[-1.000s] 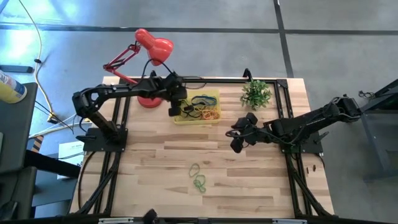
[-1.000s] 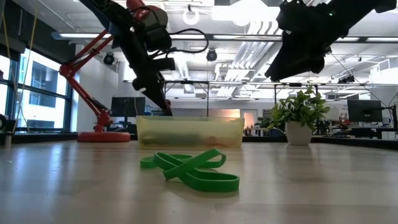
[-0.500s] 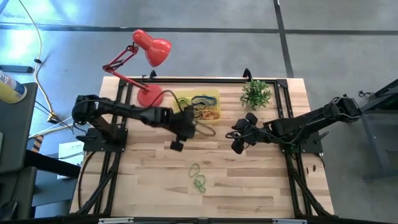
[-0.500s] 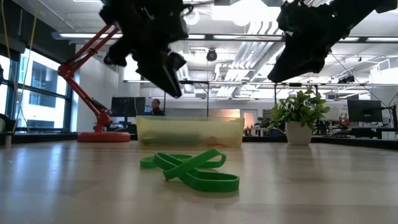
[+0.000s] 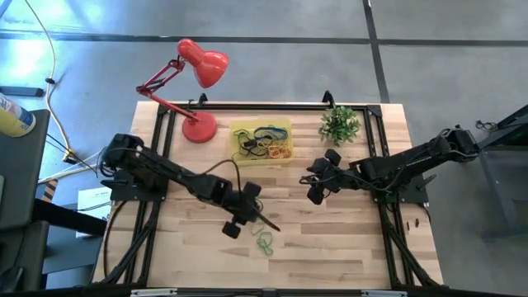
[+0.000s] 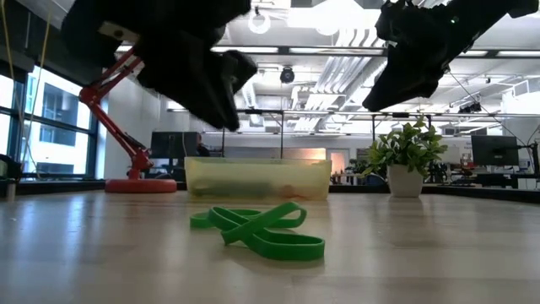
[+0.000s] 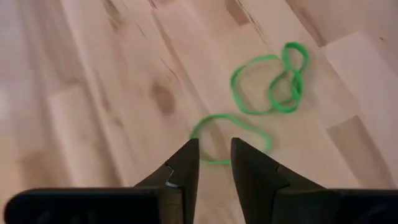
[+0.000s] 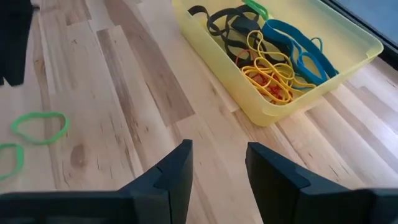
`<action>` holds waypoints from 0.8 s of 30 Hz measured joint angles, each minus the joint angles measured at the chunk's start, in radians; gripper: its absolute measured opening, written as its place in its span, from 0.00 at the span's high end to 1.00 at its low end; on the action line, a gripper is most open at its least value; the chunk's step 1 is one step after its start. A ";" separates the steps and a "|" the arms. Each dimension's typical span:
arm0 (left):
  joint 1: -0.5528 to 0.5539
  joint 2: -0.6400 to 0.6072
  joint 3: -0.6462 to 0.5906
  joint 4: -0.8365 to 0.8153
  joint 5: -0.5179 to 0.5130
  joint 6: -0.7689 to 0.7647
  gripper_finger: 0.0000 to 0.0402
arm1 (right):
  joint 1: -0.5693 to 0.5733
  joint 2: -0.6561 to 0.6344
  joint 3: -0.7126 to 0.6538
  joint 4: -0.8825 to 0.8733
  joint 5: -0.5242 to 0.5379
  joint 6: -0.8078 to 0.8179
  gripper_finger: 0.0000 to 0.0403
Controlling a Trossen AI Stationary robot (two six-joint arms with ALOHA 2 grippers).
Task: Pick and place rubber bands into bin
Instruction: Put the green rubber band into the yellow container
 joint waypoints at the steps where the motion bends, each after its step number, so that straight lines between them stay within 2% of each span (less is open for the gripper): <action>1: -0.006 0.018 0.001 0.009 -0.007 -0.023 0.78 | 0.000 0.000 0.000 0.000 0.000 -0.001 0.65; 14: -0.011 0.163 0.019 0.048 -0.035 -0.186 0.53 | 0.000 0.000 0.000 -0.001 -0.035 -0.007 0.65; 19: -0.011 0.188 0.019 0.046 -0.036 -0.249 0.51 | 0.000 0.003 0.000 -0.006 -0.042 -0.005 0.65; 24: -0.007 0.188 0.019 0.019 -0.070 -0.321 0.54 | 0.000 0.003 0.000 -0.008 -0.037 -0.005 0.65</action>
